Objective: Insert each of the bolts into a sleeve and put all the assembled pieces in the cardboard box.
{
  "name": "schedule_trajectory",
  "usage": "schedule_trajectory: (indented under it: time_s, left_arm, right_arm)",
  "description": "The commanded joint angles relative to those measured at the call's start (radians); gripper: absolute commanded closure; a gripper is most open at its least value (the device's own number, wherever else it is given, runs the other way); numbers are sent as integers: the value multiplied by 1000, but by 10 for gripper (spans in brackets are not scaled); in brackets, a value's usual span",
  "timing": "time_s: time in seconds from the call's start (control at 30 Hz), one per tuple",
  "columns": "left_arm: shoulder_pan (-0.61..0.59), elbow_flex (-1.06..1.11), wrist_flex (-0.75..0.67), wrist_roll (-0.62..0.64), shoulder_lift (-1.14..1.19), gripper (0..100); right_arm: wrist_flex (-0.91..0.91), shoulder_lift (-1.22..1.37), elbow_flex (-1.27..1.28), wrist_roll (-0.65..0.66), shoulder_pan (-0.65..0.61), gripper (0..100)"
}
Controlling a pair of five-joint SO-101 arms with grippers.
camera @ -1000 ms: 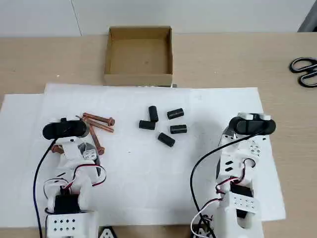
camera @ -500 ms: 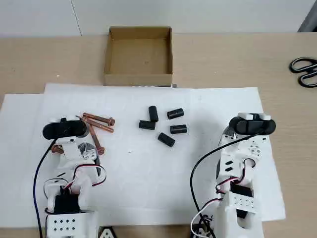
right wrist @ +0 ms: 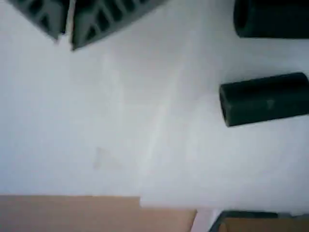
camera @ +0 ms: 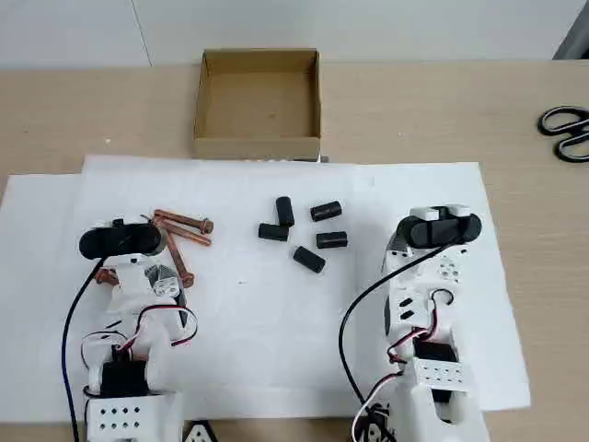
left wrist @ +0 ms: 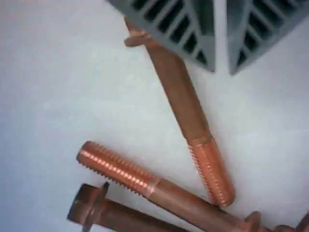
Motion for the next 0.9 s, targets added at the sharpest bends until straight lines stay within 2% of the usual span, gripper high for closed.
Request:
schedule_trajectory:
  time_s: [0.0, 0.07, 0.17, 0.27, 0.33, 0.6, 0.73, 0.87]
  left_arm:
    - [-5, -77, -9, -5, -9, 994]
    - [3, -163, 20, -3, -3, 994]
    - [0, -277, 98, -3, -2, 994]
    - [-2, -371, 203, -3, -2, 994]
    - [0, -427, 256, -3, -2, 994]
    - [-2, -588, 423, -3, -3, 994]
    - [5, -685, 497, -14, 0, 992]
    - [-2, -733, 568, -158, 0, 992]
  right_arm:
    - [33, -19, -3, 12, 7, 995]
    - [154, -19, -77, 9, 30, 995]
    - [486, -19, -293, -8, 65, 995]
    - [817, -8, -545, -121, 74, 995]
    - [960, -15, -661, -155, 74, 995]
    - [1221, -19, -845, -87, 76, 995]
    - [1422, -19, -977, -72, 74, 995]
    - [1572, -19, -1076, -38, 70, 995]
